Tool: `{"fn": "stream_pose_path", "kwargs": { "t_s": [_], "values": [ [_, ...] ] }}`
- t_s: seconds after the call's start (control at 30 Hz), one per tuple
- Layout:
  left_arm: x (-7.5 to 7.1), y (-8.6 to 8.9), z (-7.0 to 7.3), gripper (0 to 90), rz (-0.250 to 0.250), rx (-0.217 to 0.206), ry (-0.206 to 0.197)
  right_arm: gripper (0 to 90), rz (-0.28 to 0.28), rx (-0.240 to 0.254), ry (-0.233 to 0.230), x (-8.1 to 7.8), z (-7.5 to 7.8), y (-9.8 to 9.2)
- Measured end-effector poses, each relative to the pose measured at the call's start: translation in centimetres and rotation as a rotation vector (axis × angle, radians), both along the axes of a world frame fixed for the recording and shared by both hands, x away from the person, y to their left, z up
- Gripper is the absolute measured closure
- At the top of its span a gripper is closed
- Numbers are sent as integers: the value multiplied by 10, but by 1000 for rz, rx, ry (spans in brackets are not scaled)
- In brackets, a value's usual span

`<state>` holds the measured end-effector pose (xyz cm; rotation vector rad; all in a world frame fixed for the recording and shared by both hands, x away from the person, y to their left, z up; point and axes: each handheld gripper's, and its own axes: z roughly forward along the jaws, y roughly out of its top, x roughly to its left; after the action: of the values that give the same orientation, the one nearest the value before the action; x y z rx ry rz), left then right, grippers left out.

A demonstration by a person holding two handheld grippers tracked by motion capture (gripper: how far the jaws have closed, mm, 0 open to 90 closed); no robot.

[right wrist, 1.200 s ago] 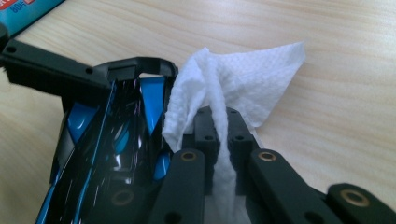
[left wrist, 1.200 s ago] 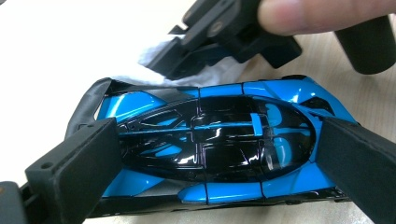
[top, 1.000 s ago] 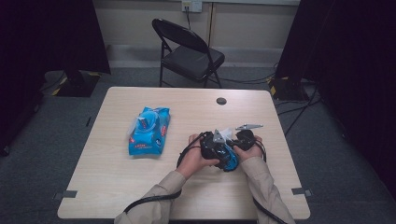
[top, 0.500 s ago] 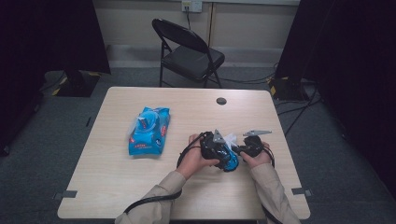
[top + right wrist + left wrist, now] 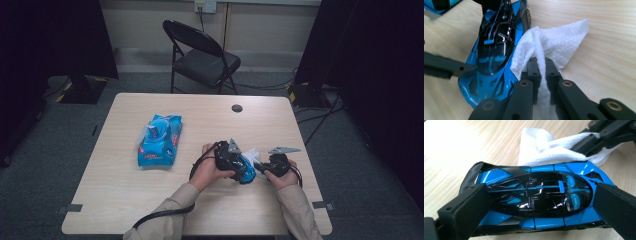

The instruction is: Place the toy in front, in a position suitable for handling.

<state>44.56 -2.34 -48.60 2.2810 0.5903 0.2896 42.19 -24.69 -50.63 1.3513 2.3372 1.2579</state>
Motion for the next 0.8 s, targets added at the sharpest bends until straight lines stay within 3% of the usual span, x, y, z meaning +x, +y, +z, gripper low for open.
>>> {"fn": "stream_pose_path", "kwargs": {
  "t_s": [0.47, 0.73, 0.8],
  "values": [
    [0, -1, 0, 0, 1, 3, 1, 851, -13, -13, -2, -26, 2, -14],
    [3, 2, 3, 3, -24, 5, 15, 850, -45, 41, -39, -33, 15, -20],
    [3, 5, 5, 51, -34, 7, 17, 850, -54, 51, -50, -34, 19, -22]
  ]
}}
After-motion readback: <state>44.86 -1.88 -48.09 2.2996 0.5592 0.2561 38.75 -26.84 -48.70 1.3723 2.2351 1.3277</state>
